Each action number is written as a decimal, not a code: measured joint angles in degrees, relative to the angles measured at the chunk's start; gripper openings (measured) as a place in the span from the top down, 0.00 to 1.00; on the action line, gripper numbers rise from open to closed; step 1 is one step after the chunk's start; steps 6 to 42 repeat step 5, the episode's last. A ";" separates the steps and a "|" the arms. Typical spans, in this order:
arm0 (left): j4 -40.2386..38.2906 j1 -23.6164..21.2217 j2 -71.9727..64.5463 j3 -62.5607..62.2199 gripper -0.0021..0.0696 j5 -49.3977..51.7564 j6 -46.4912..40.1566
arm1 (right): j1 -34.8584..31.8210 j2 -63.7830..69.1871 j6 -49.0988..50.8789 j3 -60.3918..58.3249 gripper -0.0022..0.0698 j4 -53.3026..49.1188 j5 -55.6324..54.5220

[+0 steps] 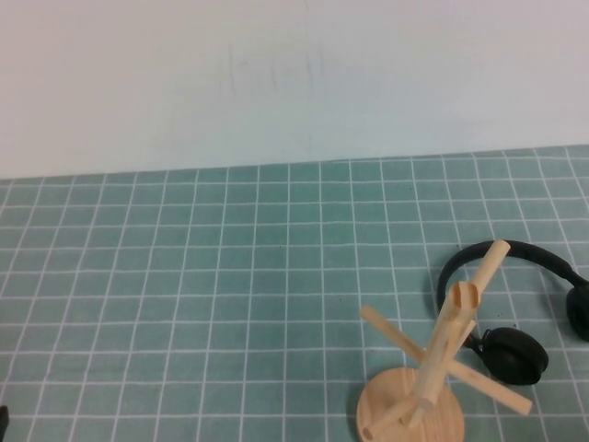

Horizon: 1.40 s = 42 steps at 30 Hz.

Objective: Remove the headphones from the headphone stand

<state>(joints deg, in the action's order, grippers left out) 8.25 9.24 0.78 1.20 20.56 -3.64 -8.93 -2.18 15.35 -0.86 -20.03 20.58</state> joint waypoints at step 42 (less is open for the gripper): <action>0.00 0.00 0.00 0.00 0.98 0.00 0.00 | 0.00 0.00 0.00 0.00 0.98 0.00 0.00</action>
